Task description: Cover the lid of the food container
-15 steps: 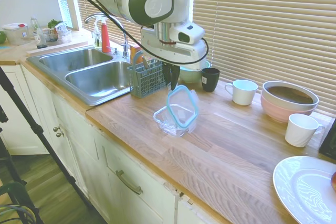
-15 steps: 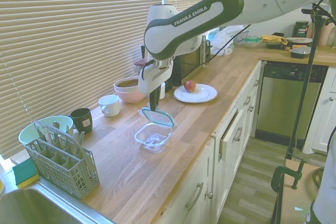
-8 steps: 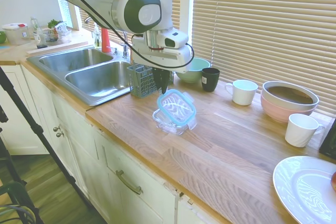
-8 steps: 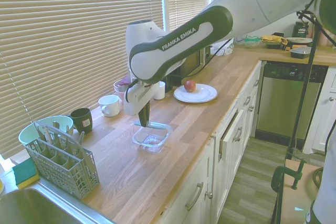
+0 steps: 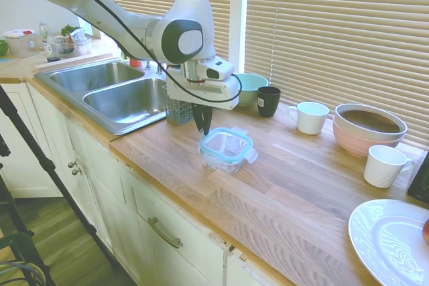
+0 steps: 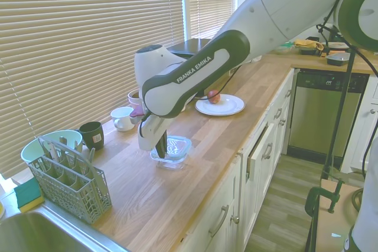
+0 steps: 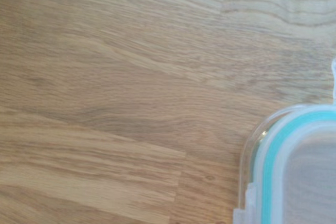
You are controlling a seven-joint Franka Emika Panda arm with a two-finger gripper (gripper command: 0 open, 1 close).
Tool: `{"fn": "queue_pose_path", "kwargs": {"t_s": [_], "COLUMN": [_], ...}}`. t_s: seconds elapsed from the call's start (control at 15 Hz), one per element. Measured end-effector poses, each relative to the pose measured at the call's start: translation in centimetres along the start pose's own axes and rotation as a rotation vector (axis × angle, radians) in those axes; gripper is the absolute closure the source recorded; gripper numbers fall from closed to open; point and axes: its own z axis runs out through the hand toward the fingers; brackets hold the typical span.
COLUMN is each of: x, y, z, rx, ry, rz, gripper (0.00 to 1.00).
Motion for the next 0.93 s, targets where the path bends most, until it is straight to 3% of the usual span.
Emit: {"fn": "queue_pose_path", "kwargs": {"t_s": [0.87,0.93], "x": [0.4,0.5], "y": [-1.1,-1.1], "z": [0.9,1.0], "rx": [-0.017,-0.016], "ry": [0.009,0.006], "rz": [0.013,0.023], "gripper": [1.00,0.00]}}
